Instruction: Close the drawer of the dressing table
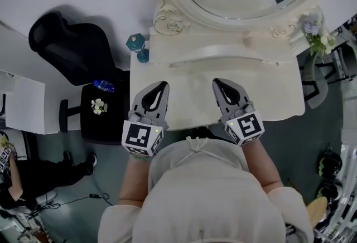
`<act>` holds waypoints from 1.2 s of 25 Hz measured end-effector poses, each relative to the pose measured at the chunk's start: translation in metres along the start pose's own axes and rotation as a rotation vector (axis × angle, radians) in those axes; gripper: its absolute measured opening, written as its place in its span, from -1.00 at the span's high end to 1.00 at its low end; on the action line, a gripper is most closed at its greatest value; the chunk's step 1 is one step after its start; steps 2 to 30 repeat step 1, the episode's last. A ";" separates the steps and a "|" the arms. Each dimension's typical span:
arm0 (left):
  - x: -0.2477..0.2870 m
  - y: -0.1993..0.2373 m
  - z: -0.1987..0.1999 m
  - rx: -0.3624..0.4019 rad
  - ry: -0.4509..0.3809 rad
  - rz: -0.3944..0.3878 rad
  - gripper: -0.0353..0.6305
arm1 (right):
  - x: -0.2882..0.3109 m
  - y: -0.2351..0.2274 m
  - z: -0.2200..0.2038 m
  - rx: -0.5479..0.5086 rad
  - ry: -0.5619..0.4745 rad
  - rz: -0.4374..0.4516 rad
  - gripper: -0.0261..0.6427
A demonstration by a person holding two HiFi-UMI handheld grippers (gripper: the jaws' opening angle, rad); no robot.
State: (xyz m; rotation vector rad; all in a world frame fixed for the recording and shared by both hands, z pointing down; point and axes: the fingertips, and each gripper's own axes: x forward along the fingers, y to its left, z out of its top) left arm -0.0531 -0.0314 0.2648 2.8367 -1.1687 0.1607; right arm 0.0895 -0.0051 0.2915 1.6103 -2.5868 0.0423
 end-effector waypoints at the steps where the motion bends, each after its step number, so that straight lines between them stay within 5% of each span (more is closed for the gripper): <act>1: 0.002 0.000 -0.001 0.000 0.002 -0.001 0.82 | 0.001 -0.001 0.000 0.003 -0.001 -0.001 0.92; 30: 0.002 0.000 -0.001 0.000 0.002 -0.001 0.82 | 0.001 -0.001 0.000 0.003 -0.001 -0.001 0.92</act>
